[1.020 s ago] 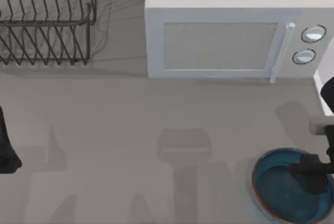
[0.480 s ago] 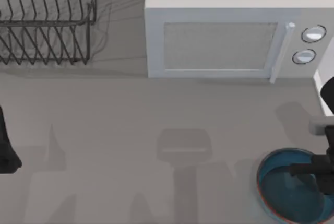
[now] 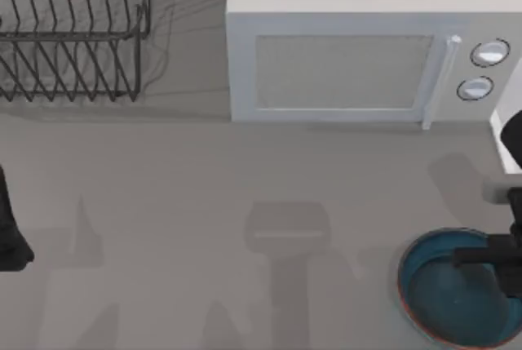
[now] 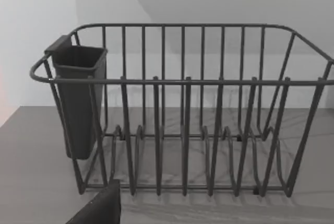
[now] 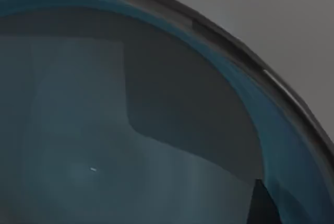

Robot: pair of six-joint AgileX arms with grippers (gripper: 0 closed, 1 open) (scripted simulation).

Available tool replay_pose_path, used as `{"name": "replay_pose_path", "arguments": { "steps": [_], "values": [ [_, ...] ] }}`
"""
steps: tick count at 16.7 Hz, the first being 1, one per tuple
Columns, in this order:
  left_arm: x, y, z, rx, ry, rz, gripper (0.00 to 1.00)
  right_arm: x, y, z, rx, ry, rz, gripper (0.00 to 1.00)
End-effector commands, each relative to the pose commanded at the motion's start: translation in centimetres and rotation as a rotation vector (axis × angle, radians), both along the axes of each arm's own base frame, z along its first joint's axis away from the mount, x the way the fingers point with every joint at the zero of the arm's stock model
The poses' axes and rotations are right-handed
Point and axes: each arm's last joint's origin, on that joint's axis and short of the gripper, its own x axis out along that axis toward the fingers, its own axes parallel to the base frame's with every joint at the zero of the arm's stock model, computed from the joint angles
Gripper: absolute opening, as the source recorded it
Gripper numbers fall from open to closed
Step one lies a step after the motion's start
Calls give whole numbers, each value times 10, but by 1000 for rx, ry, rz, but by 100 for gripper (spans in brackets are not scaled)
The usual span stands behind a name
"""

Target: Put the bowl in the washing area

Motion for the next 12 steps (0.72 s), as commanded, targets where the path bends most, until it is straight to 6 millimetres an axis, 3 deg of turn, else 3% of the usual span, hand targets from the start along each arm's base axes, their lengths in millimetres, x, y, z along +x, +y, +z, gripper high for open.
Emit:
{"name": "replay_pose_path", "arguments": {
  "steps": [5, 9, 12],
  "values": [
    [0, 0, 0, 0, 0, 0, 100, 9, 3, 58, -6, 20, -5, 0],
    [0, 0, 0, 0, 0, 0, 100, 2, 1, 115, -9, 30, -2, 0],
    [0, 0, 0, 0, 0, 0, 100, -4, -1, 139, -2, 6, 0, 0]
  ]
}}
